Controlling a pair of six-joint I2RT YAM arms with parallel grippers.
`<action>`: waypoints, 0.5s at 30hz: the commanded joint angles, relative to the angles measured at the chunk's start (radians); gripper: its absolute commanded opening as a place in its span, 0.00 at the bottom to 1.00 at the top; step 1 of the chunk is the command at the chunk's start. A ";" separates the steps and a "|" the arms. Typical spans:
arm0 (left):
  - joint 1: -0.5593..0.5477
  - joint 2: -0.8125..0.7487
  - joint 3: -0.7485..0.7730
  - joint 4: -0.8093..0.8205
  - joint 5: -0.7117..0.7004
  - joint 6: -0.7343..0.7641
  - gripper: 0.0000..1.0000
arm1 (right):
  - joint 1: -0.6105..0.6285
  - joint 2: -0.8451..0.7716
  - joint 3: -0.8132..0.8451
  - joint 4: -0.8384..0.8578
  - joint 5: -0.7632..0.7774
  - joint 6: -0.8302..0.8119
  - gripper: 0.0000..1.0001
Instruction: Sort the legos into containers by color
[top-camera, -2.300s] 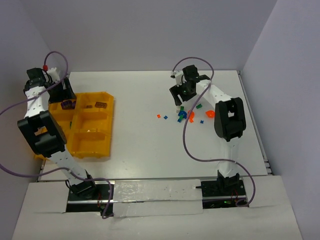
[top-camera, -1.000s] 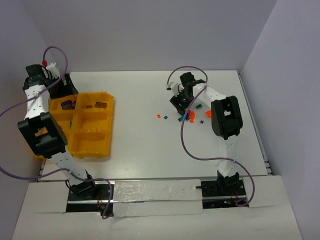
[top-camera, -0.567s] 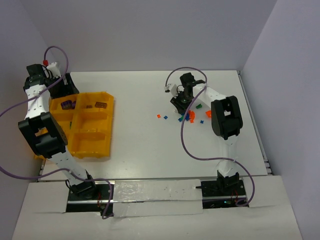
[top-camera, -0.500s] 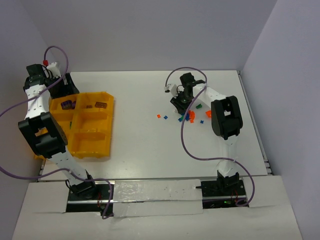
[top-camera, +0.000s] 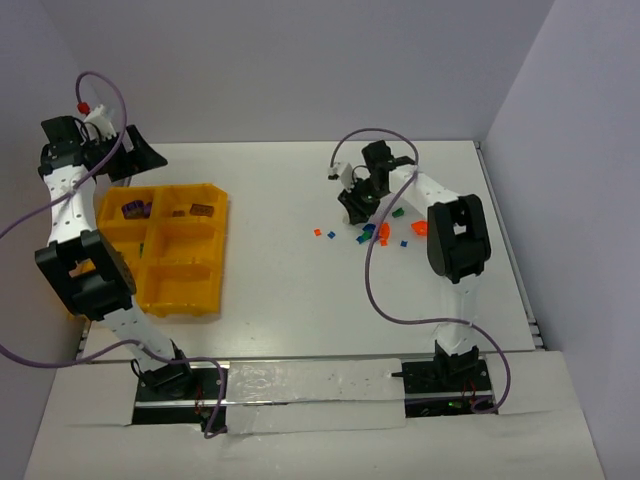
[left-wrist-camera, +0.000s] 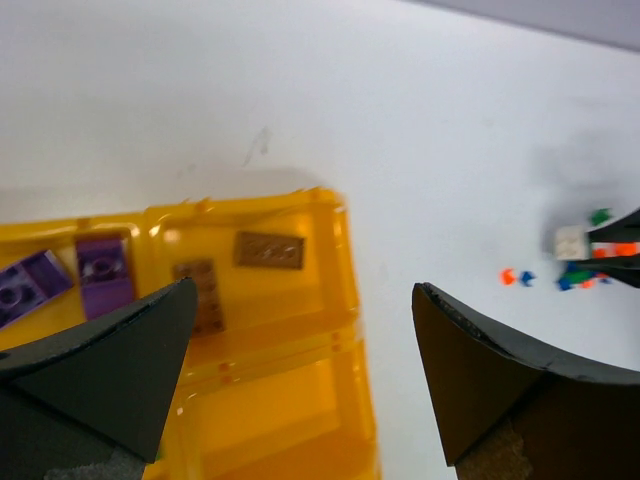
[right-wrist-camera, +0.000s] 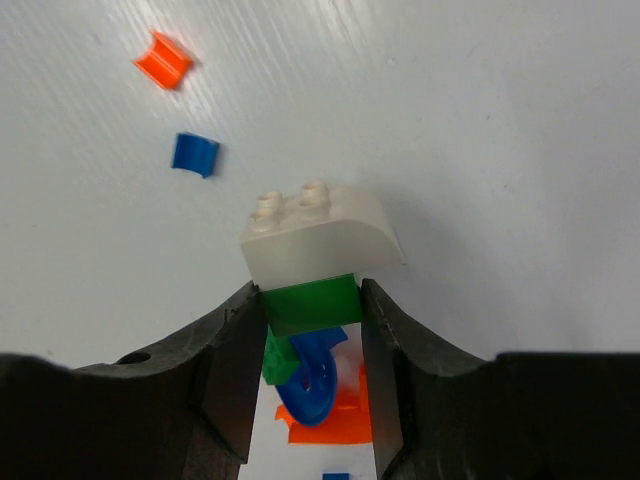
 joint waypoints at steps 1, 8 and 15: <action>-0.033 -0.088 0.056 0.058 0.165 -0.127 0.99 | 0.001 -0.151 0.026 0.085 -0.113 0.110 0.00; -0.152 -0.117 0.000 -0.009 0.246 -0.152 0.99 | 0.089 -0.229 0.070 0.278 -0.095 0.291 0.00; -0.324 -0.155 -0.106 0.055 0.303 -0.259 0.99 | 0.209 -0.248 0.102 0.409 -0.020 0.349 0.00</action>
